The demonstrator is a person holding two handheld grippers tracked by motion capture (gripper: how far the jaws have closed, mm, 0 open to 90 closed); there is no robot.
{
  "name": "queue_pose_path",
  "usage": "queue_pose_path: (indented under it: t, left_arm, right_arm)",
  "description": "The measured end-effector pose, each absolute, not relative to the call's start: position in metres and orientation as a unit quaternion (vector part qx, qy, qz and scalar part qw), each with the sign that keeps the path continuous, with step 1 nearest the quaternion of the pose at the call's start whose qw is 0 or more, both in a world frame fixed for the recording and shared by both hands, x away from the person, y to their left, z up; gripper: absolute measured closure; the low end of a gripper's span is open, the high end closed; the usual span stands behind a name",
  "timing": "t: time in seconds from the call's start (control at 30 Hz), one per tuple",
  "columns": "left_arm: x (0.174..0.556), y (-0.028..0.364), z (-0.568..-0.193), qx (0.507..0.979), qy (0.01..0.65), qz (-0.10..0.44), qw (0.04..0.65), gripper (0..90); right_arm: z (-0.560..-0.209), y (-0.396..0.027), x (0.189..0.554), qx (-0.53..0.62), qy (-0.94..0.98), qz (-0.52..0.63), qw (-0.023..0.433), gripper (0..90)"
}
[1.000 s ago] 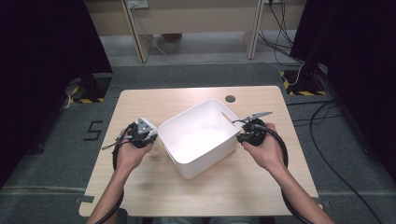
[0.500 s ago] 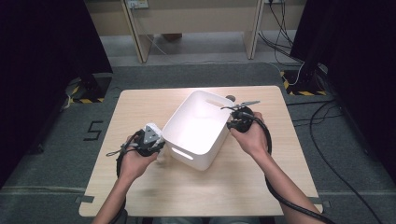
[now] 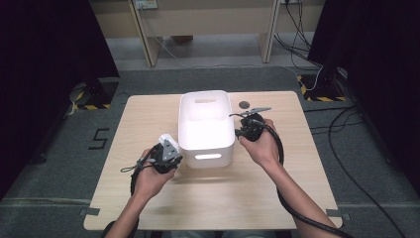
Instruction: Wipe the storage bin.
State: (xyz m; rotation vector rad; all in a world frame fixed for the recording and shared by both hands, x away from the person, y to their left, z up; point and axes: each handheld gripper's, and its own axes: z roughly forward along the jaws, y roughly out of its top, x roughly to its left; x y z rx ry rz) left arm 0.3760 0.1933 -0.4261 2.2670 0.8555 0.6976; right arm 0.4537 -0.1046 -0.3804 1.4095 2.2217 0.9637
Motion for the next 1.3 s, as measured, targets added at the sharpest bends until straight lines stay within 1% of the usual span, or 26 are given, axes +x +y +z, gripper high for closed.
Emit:
queue_pose_path:
  t: [0.2,0.23,0.43,0.57,0.8,1.23,1.3]
  left_arm:
    - [0.363,0.193,-0.421,0.86,0.323,0.244,0.309,73.3]
    - [0.36,0.191,-0.42,0.864,0.314,0.244,0.308,73.3]
    - [0.35,0.178,-0.419,0.869,0.302,0.225,0.319,73.6]
    - [0.35,0.175,-0.416,0.87,0.296,0.225,0.322,73.6]
    - [0.353,0.173,-0.409,0.865,0.294,0.235,0.331,73.5]
    - [0.362,0.169,-0.403,0.869,0.294,0.224,0.33,73.5]
    - [0.363,0.169,-0.403,0.868,0.295,0.221,0.333,73.7]
  right_arm:
    - [-0.368,-0.107,0.456,0.506,0.758,0.375,0.169,67.9]
    - [-0.367,-0.104,0.456,0.499,0.759,0.384,0.17,67.2]
    - [-0.373,-0.095,0.454,0.492,0.77,0.373,0.162,65.6]
    - [-0.377,-0.093,0.453,0.488,0.775,0.367,0.163,66.1]
    - [-0.385,-0.092,0.449,0.484,0.778,0.369,0.154,70.2]
    - [-0.387,-0.091,0.444,0.476,0.781,0.369,0.164,70.7]
    - [-0.387,-0.09,0.443,0.471,0.784,0.367,0.171,70.9]
